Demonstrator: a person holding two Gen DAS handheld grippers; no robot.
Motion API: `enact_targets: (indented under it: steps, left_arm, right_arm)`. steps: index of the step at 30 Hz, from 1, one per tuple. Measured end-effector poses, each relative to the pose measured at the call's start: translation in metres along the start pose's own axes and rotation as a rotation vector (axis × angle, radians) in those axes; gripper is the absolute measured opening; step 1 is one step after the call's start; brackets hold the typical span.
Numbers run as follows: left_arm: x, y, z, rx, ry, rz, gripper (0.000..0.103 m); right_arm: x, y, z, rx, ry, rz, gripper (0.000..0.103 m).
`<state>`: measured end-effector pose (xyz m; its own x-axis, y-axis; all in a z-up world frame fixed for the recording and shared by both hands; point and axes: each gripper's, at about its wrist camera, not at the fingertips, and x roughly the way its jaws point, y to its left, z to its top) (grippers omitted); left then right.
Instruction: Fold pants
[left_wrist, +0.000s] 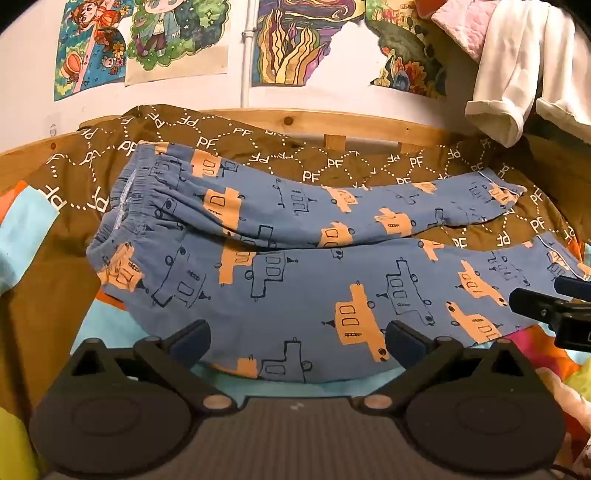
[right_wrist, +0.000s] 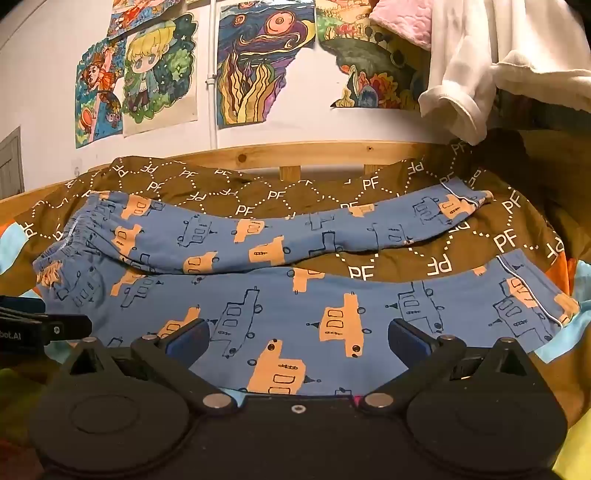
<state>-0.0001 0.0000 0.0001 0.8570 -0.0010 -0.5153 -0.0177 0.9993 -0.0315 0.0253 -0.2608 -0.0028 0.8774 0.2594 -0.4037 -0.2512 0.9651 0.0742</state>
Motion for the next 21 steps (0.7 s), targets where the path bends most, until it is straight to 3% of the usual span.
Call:
enact_targets:
  steps: [21]
  left_arm:
    - [0.0001, -0.002, -0.0001, 0.016, 0.004, -0.001, 0.103]
  right_arm:
    - [0.0024, 0.0005, -0.0013, -0.004, 0.01, -0.002, 0.102]
